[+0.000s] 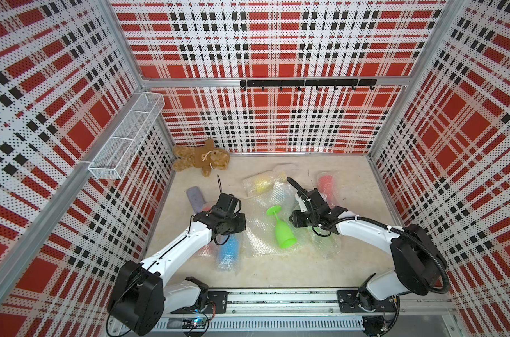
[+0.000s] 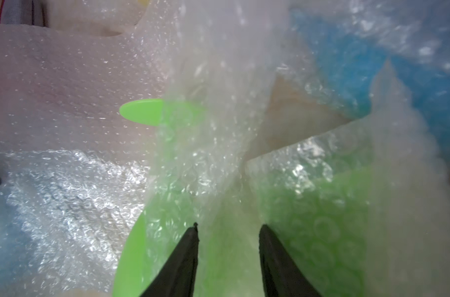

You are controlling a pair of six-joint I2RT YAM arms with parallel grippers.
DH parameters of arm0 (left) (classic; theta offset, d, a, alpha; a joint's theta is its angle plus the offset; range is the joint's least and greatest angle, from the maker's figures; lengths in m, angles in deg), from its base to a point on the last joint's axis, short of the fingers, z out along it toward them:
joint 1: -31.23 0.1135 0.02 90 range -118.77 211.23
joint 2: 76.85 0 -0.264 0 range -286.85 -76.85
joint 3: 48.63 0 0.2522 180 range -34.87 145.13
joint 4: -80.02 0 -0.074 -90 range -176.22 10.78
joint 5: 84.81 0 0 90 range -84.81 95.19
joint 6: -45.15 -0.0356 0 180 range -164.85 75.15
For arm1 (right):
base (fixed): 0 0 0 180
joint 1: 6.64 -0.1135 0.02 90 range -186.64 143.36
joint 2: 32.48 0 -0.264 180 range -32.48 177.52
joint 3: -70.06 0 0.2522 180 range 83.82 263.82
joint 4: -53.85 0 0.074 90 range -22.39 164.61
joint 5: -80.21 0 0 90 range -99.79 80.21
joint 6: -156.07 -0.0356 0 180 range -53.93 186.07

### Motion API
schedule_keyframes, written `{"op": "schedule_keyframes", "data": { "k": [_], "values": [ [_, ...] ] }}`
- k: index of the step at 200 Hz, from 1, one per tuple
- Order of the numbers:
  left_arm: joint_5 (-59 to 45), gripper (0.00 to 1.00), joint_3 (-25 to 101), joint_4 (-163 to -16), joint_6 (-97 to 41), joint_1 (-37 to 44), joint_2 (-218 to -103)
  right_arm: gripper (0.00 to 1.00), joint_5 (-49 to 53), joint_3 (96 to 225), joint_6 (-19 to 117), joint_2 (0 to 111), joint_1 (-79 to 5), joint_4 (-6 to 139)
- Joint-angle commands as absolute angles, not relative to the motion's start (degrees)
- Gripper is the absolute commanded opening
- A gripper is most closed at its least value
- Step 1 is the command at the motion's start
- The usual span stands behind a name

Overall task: Unpack wine glasses from bubble wrap
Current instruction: Unwrap the bubble wrap at the center of the board.

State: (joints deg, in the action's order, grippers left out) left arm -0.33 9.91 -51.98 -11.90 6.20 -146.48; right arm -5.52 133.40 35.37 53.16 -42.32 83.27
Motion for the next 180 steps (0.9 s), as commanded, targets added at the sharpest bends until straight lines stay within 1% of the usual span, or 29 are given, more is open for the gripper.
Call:
{"op": "schedule_keyframes", "data": {
  "k": [1, 20, 34, 40, 49, 64, 84, 92, 117, 133, 151, 162, 171, 180],
  "values": [
    [3.6, 0.00, 11.5, -49.2, -11.9, 6.7, -145.3, 0.46, -10.1, 133.4, 34.8, 49.2, -41.5, 86.6],
    [4.5, 0.00, 11.6, -49.1, -11.8, 6.7, -145.6, 0.51, -13.6, 135.2, 36.0, 45.8, -41.6, 89.5],
    [5.8, 0.00, 12.0, -48.3, -11.6, 6.6, -145.8, 0.56, -14.4, 137.9, 38.5, 43.9, -41.5, 92.3],
    [6.3, 0.05, 12.4, -48.1, -11.5, 6.5, -145.8, 0.58, -14.2, 139.4, 39.7, 43.8, -41.6, 93.9],
    [6.9, 0.15, 12.7, -47.9, -11.5, 6.5, -145.7, 0.62, -12.8, 141.9, 41.8, 44.2, -42.1, 96.4],
    [7.4, 0.32, 13.1, -47.8, -11.3, 6.6, -145.3, 0.65, -10.4, 146.0, 44.7, 45.4, -44.0, 100.4],
    [8.3, 0.49, 13.4, -47.8, -11.0, 6.6, -144.5, 0.68, -8.4, 148.5, 46.5, 46.3, -47.8, 101.4],
    [8.6, 0.53, 13.6, -47.8, -11.2, 6.5, -144.2, 0.68, -6.1, 149.1, 46.4, 47.0, -48.6, 101.4],
    [11.7, 0.60, 15.8, -47.9, -13.1, 5.5, -142.0, 0.68, 0.6, 149.2, 45.6, 49.8, -50.0, 99.8],
    [16.2, 0.62, 18.0, -48.5, -15.5, 3.4, -140.3, 0.68, 1.5, 147.7, 44.9, 50.5, -50.1, 97.8],
    [21.5, 0.66, 18.4, -53.4, -20.2, -1.6, -138.7, 0.68, 1.0, 145.9, 44.8, 50.1, -49.7, 95.7],
    [19.5, 0.65, 17.8, -58.2, -25.4, -4.0, -138.7, 0.68, 3.0, 144.6, 45.0, 49.3, -48.5, 93.8],
    [17.2, 0.65, 17.7, -61.7, -28.6, -4.6, -139.6, 0.67, 5.9, 142.6, 44.9, 47.7, -47.2, 90.7],
    [13.2, 0.66, 17.9, -64.6, -31.9, -4.6, -141.2, 0.68, 7.4, 140.4, 43.3, 45.6, -45.7, 87.5]
  ]
}}
